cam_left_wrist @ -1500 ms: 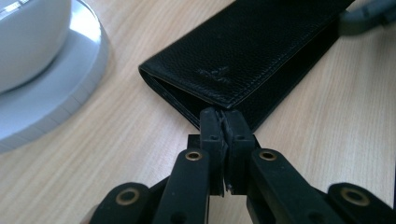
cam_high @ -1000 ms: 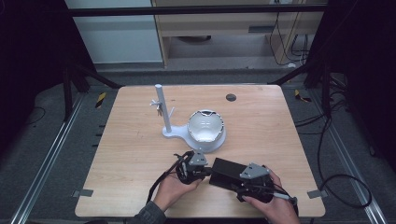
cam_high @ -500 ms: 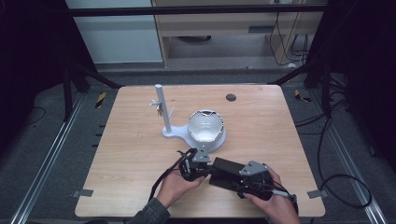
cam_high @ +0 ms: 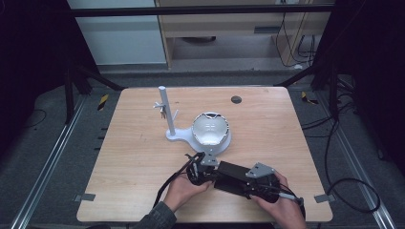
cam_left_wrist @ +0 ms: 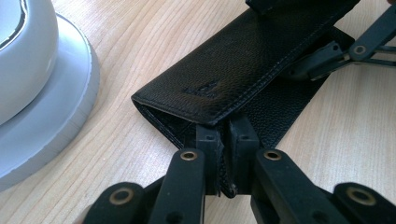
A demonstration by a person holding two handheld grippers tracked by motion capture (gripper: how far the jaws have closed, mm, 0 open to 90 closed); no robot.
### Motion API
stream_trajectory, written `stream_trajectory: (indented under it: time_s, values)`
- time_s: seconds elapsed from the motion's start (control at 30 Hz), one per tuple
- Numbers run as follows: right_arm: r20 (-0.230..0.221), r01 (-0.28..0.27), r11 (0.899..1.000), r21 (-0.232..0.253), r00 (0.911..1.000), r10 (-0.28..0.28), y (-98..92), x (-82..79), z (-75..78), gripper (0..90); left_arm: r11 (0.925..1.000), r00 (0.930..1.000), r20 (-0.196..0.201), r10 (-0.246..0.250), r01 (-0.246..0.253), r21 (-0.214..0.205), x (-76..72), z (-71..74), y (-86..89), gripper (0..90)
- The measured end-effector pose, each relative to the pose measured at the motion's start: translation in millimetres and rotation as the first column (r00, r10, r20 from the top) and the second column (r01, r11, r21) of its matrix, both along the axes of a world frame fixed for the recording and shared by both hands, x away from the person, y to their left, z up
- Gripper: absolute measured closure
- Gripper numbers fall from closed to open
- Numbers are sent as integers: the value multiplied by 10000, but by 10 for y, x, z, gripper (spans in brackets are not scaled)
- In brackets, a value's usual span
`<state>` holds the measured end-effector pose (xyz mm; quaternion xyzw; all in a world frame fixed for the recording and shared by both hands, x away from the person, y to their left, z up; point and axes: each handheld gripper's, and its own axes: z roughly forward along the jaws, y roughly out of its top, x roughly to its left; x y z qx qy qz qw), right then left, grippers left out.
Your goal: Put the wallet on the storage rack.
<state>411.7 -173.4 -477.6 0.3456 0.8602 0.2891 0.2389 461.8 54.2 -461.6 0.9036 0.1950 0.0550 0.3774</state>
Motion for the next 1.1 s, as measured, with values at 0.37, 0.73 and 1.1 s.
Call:
stream_trajectory:
  time_s: [0.37,0.73,1.1]
  values:
    - [49,-22,9999,-108,10000,22,40,41,-2,345,10000,10000,-5,4,-4,-22,2,13,3,839]
    - [537,-7,9987,-500,9986,34,36,45,-1,599,9977,9979,78,650,-649,-176,-13,60,20,631]
    - [1569,-437,9969,-656,9862,536,-31,37,36,791,9961,9965,130,827,-822,-306,50,136,118,137]
